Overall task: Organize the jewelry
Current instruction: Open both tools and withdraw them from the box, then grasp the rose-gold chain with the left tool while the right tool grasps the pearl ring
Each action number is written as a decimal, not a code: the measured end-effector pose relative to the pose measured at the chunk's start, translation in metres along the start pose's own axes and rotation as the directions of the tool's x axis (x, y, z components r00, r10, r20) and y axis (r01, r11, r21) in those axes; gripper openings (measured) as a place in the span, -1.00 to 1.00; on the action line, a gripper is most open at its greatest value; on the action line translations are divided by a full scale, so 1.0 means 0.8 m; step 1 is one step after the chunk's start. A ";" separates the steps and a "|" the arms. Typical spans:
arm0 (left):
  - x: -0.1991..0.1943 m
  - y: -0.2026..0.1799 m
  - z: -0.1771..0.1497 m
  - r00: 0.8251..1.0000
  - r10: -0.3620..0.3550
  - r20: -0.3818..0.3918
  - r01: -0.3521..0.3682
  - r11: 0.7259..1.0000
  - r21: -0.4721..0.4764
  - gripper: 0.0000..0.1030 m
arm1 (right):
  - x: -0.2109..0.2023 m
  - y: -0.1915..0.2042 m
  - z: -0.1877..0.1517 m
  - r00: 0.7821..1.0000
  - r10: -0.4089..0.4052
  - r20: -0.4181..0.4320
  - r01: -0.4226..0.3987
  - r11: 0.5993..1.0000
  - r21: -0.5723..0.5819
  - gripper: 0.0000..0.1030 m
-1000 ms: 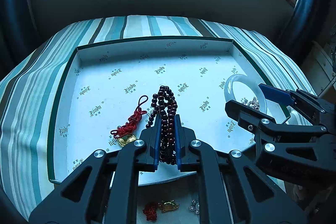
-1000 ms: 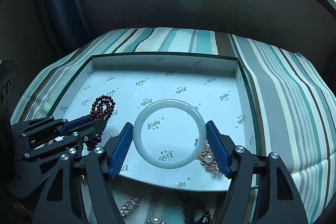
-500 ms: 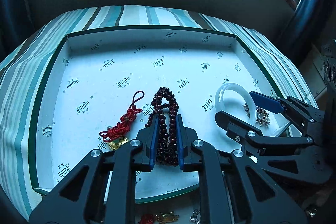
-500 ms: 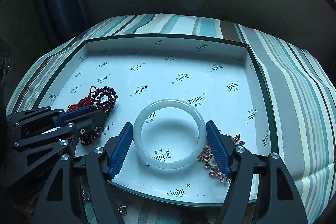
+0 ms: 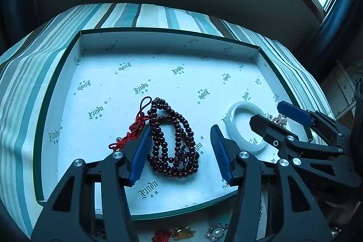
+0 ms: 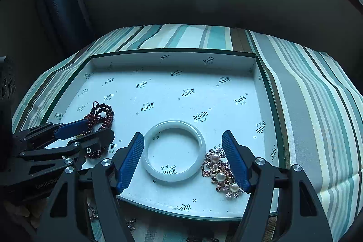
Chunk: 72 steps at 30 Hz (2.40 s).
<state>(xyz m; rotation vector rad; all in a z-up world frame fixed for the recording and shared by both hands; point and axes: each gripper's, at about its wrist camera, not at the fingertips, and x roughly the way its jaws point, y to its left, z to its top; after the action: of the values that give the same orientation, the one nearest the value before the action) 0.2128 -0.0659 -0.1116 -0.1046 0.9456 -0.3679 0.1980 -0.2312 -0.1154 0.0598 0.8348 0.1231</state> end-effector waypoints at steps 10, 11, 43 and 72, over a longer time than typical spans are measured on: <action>-0.013 -0.004 0.004 1.000 0.013 0.028 -0.013 1.000 0.006 0.37 | -0.017 -0.007 0.002 1.000 -0.013 0.019 0.013 1.000 0.021 0.37; -0.014 -0.004 0.005 0.999 0.014 0.030 -0.014 1.000 0.009 0.38 | -0.019 -0.007 0.000 1.000 -0.015 0.020 0.014 1.000 0.022 0.37; -0.120 -0.007 -0.071 0.987 0.126 0.100 -0.130 0.991 0.034 0.46 | -0.086 0.029 -0.092 0.999 -0.010 -0.032 0.009 1.000 -0.024 0.16; -0.124 0.039 -0.120 0.982 0.187 0.018 -0.185 0.980 -0.072 0.46 | -0.055 0.036 -0.110 0.997 -0.016 -0.080 0.013 0.999 -0.042 -0.36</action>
<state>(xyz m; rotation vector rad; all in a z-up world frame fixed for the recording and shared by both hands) 0.0910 0.0047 -0.0990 -0.0836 0.9356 -0.1600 0.1006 -0.2082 -0.1392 0.0097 0.9122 0.1296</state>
